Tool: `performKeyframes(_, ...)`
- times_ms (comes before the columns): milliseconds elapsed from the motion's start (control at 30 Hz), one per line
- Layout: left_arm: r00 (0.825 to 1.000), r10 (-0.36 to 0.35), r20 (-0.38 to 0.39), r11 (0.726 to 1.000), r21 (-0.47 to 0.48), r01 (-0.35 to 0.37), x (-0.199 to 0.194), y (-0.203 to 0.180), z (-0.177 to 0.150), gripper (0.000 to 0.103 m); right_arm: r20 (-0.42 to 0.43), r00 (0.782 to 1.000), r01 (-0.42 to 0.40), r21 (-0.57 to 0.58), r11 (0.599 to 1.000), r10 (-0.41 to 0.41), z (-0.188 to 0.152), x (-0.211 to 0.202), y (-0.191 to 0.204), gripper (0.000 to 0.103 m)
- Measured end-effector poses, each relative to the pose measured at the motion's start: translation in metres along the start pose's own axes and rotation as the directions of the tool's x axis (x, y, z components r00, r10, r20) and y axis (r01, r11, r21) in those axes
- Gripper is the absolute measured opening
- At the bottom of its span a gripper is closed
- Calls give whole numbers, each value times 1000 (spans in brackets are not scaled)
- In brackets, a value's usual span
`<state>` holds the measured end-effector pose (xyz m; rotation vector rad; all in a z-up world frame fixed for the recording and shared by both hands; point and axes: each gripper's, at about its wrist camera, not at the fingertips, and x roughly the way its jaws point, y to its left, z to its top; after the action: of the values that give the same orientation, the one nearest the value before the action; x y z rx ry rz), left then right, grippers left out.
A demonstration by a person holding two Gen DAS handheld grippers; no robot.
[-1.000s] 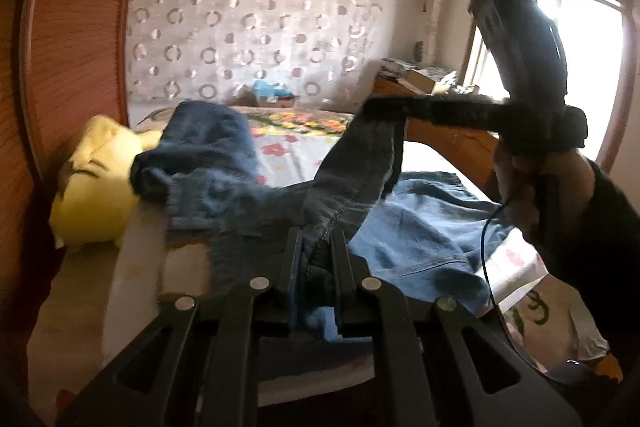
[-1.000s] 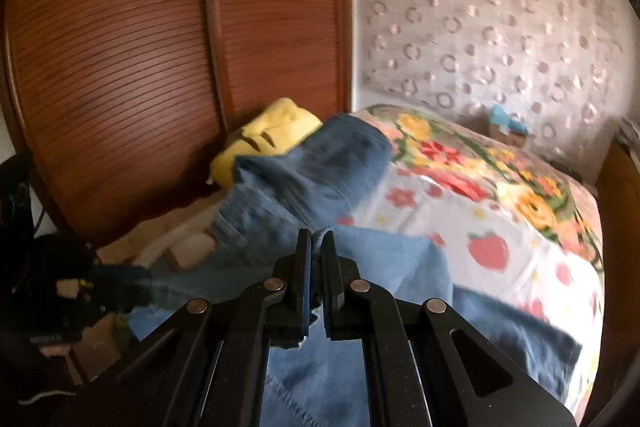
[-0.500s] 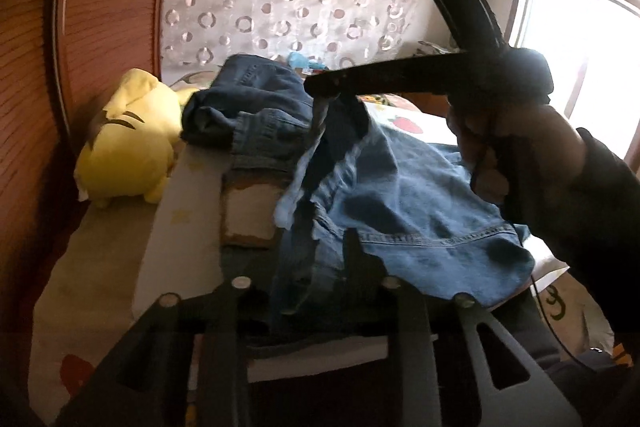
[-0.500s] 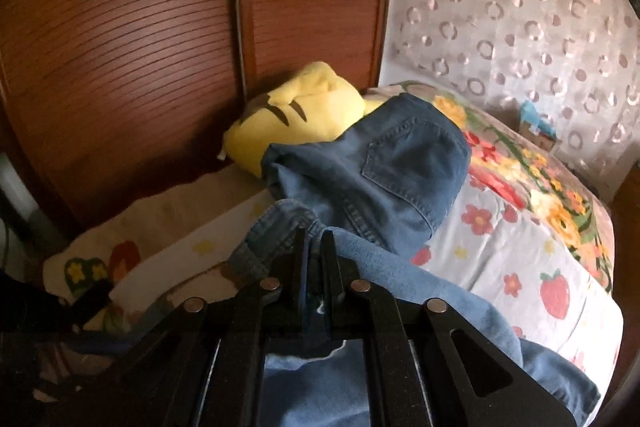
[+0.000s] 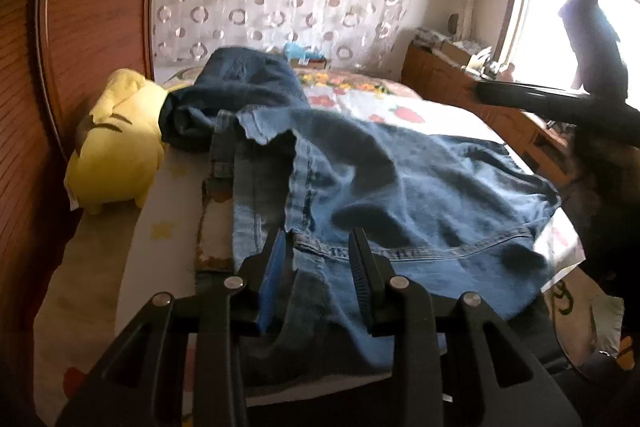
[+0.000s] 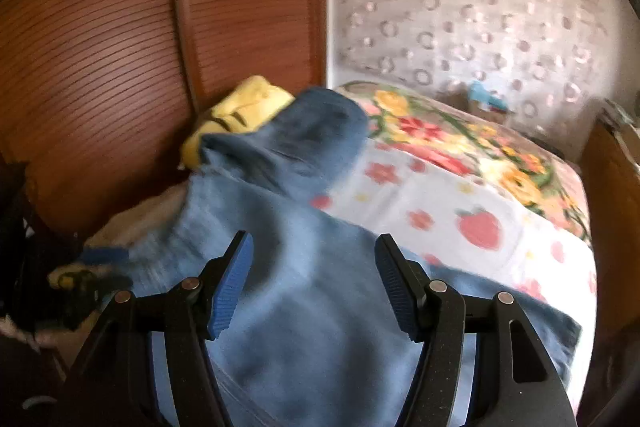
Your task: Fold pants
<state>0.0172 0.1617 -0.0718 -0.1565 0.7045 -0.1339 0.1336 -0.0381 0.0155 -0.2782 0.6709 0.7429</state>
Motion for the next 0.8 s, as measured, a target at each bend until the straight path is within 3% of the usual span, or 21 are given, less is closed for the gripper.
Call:
performKeyframes(233,997,38,-60,999,-29,-40,23,1,-7,31,-36,997,71,80,994,-69,-54,-45,-55,65)
performKeyframes(433,999,37,-37,999,-14,-38,21,-3,-10,31,-104,992,90,142,986,-76,-106,-26,-78,65)
performKeyframes(500,999,23,-24,1000,7,-23,18,-7,-10,20,-123,990,86,167,982,-66,-120,-13,-84,65)
performKeyframes(700,1000,2,16,999,35,-3,-1,-10,-9,6,-143,988,86,197,977,-58,-141,4,-87,65)
performKeyframes(800,998,-6,57,1000,27,4,-19,-12,-9,5,-142,987,97,194,976,-70,-146,6,-85,65)
